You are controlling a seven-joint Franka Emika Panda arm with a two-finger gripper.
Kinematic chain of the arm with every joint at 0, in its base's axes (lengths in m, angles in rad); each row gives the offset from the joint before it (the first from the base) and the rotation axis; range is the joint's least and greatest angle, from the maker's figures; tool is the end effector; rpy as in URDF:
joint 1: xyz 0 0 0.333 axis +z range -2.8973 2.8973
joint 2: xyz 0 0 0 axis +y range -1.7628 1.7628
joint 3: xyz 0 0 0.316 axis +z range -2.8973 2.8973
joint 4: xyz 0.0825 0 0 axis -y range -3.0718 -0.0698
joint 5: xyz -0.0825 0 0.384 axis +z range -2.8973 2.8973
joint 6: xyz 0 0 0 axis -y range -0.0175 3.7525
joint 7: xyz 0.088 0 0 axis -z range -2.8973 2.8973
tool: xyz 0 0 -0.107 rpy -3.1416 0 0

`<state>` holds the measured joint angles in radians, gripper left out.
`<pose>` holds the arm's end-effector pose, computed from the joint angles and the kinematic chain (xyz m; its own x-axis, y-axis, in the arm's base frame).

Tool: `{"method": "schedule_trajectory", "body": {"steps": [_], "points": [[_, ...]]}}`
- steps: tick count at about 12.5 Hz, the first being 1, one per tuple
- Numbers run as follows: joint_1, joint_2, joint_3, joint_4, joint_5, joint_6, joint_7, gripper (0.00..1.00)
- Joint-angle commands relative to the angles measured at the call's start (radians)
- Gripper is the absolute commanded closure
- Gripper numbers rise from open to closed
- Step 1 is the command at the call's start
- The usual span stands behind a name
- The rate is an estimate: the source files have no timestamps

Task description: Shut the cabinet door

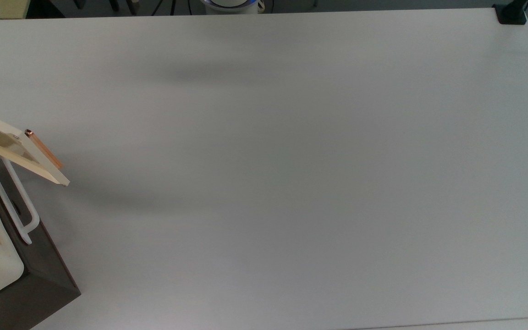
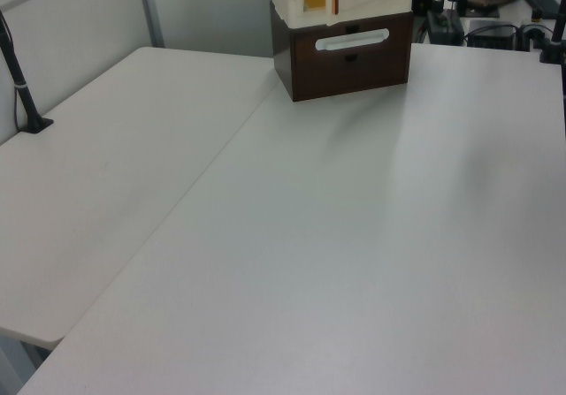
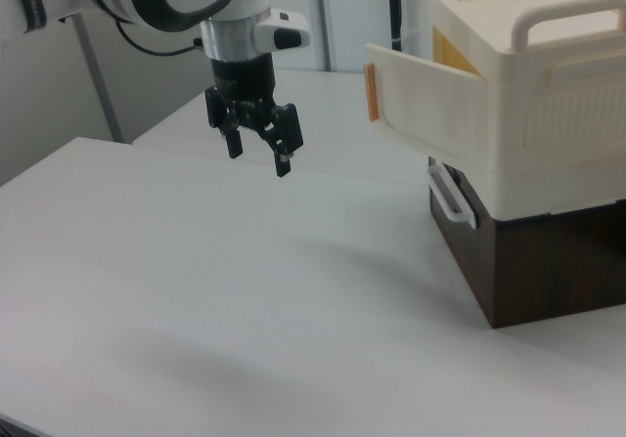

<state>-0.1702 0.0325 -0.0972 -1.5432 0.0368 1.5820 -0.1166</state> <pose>0.5469 -0.1448 0.6205 0.9885 -0.1506 0.0103 -0.1502 -0.9881 -0.0327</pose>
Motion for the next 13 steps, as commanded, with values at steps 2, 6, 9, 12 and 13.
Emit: {"method": "schedule_trajectory", "body": {"steps": [2,6,9,12,13], "points": [[-0.015,0.0,-0.004,0.014,0.006,-0.01,-0.051,0.0],[-0.015,-0.002,-0.004,0.017,0.014,-0.013,-0.029,0.0],[-0.009,0.0,0.002,0.041,0.006,-0.014,0.003,0.0],[-0.009,0.0,0.002,0.044,0.003,-0.014,0.017,0.0],[-0.008,0.0,0.002,0.044,0.003,-0.01,0.012,0.0]]}}
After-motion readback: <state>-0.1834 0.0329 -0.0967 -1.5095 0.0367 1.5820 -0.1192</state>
